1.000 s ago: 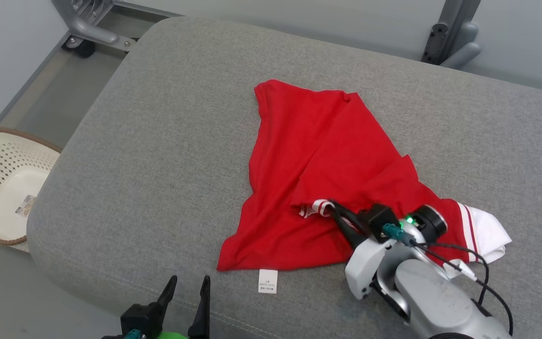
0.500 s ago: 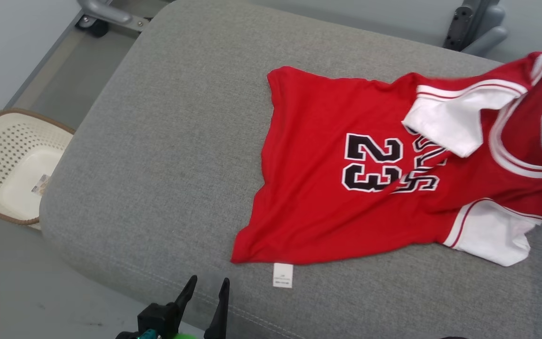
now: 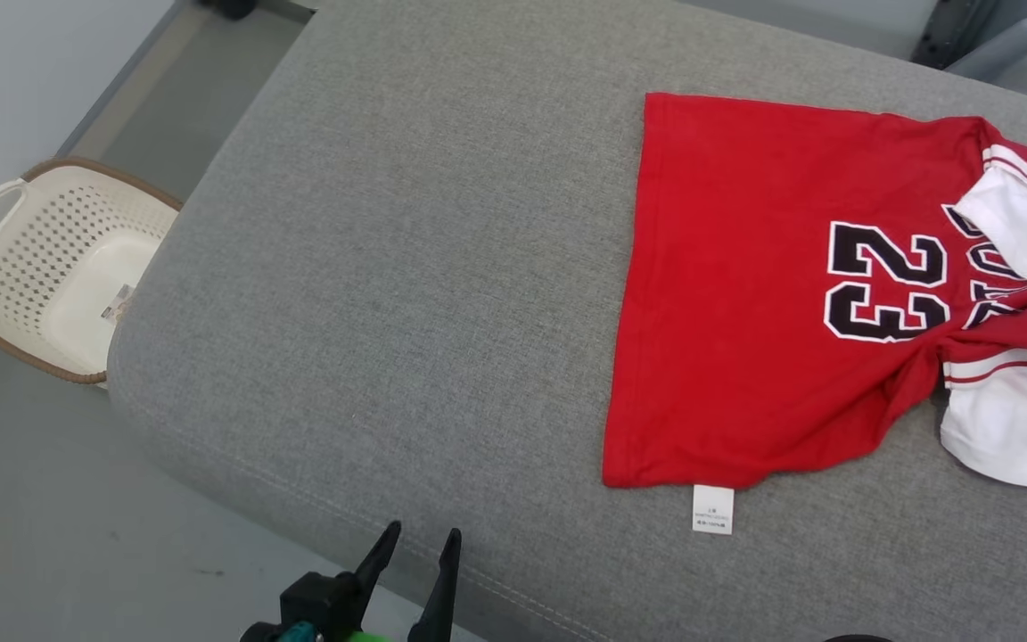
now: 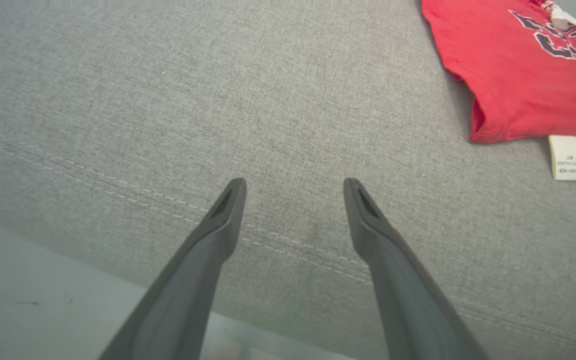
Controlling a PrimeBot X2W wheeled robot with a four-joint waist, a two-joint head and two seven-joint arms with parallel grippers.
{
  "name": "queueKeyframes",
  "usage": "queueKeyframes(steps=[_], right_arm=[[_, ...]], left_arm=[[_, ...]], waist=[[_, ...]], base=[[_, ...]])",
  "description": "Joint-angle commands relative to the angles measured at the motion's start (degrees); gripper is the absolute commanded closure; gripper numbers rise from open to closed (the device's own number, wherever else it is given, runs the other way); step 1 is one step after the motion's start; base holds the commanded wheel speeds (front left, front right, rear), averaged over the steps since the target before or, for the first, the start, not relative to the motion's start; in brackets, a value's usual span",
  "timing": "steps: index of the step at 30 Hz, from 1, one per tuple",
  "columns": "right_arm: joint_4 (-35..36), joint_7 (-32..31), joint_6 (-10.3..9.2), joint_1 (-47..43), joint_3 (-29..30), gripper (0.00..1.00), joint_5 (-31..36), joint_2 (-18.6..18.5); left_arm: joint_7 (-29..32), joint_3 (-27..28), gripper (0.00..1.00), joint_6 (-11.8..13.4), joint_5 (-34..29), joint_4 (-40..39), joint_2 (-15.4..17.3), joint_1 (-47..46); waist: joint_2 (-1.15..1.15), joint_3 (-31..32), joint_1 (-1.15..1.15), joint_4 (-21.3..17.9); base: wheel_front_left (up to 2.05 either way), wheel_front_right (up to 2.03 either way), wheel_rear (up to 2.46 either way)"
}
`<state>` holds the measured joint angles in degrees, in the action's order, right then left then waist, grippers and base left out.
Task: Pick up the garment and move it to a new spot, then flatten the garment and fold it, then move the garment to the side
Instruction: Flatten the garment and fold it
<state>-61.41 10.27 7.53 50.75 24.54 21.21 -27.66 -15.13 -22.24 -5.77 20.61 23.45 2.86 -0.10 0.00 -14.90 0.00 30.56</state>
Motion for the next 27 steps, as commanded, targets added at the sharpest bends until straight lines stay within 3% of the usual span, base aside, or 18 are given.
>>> queueKeyframes(steps=[1, 7, 14, 21, 27], right_arm=[[0.1, 0.9, -0.09, -0.8, 0.1, 0.00, 0.4, 0.7], [1.0, 4.9, -0.09, -3.8, -3.7, 0.00, -1.0, 8.3], [16.9, 4.9, -0.09, -16.9, -13.1, 0.00, -14.0, 15.9], [24.1, 4.9, -0.09, -29.0, -19.6, 0.00, -23.9, 16.5], [22.6, 4.9, -0.09, -32.3, -22.4, 0.00, -26.7, 15.4]], left_arm=[[0.0, 0.4, 0.00, 0.3, -0.5, -0.4, 0.1, -1.2], [0.0, 3.0, 0.00, 0.8, -2.1, -0.7, 0.1, -1.9], [0.0, 5.9, 0.00, 0.4, -3.0, -0.9, 0.1, -0.9], [0.0, 7.2, 0.00, 0.6, -2.7, -0.9, 0.1, -0.1], [0.0, 7.8, 0.00, 0.5, -2.5, -0.6, 0.1, 0.1]], waist=[[0.00, 1.3, 0.00, -2.8], [0.00, 4.4, 0.00, -8.9], [0.00, 7.5, 0.00, -15.8], [0.00, 8.1, 0.00, -20.0], [0.00, 7.1, 0.00, -20.2]], base=[[0.00, 0.00, 0.00], [0.00, 0.00, 0.00], [0.00, 0.00, 0.00], [0.00, 0.00, 0.00], [0.00, 0.00, 0.00]])
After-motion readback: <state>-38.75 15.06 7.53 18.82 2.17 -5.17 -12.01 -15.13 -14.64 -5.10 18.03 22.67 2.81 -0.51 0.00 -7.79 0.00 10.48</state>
